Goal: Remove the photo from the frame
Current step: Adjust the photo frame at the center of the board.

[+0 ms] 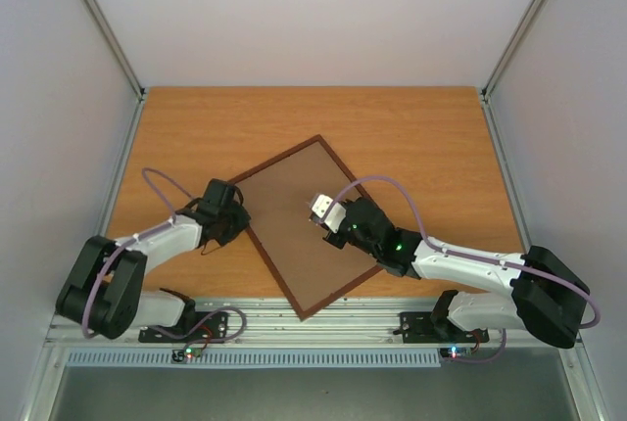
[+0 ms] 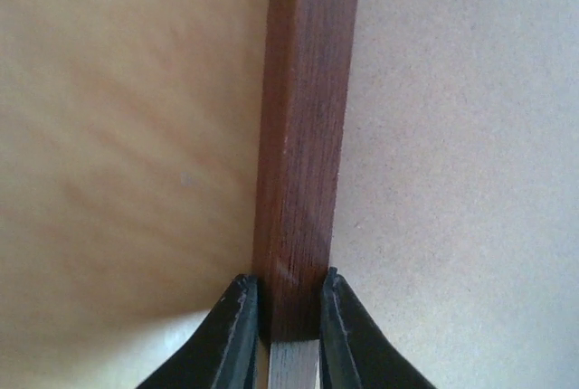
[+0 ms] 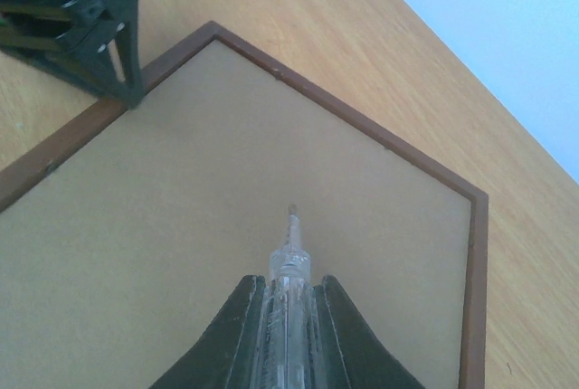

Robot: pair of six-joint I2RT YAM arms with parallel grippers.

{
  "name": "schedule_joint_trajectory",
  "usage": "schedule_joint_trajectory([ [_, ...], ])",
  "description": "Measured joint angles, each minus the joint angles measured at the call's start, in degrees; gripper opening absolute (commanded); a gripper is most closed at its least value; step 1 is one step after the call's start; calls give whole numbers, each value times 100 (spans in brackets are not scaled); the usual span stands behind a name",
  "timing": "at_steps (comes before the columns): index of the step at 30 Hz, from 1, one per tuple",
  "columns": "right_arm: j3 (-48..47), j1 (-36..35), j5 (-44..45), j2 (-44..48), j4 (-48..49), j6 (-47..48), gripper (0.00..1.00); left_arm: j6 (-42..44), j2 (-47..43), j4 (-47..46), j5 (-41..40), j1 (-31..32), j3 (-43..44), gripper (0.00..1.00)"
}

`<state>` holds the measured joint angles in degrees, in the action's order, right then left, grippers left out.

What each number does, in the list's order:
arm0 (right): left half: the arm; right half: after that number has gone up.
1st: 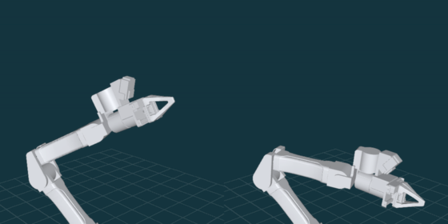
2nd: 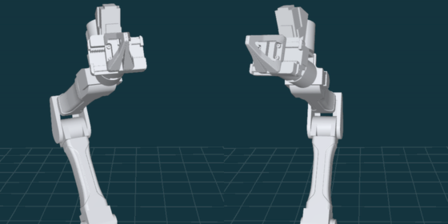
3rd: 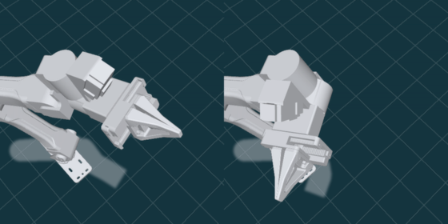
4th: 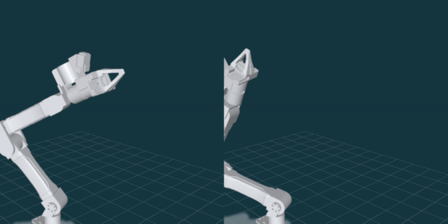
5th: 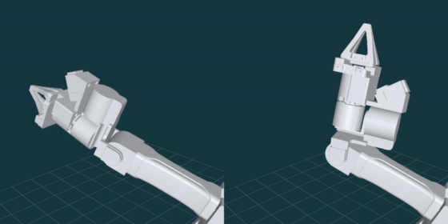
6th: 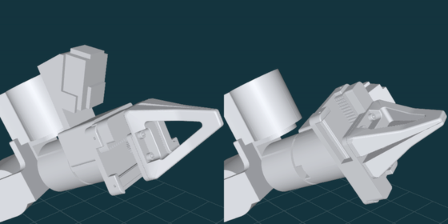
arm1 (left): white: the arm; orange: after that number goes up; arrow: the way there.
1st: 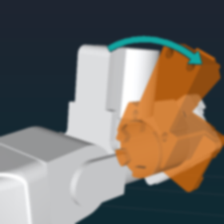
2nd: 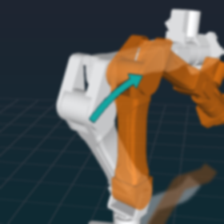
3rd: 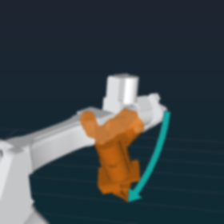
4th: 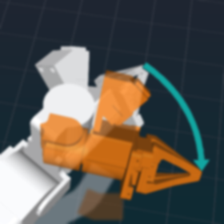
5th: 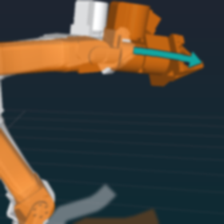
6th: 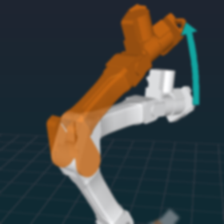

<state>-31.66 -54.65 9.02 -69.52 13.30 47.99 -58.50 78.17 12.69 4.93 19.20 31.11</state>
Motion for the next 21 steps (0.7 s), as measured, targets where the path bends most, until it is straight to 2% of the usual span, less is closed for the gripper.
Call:
schedule_joint_trajectory([
  [3,0,0,-2,28,-4,-15,1,-581,-350,-15,-120,396,-278,29],
  [6,0,0,-7,70,-7,-28,1,-960,-669,201,-157,772,-317,45],
  [10,0,0,-9,142,-22,-39,1,-1027,-1215,654,-396,820,-282,63],
  [16,0,0,-24,216,-55,-39,1,-273,-1495,1646,-887,492,199,74],
  [21,0,0,-26,232,-94,-39,1,975,-710,2105,-1294,48,1235,79],
])
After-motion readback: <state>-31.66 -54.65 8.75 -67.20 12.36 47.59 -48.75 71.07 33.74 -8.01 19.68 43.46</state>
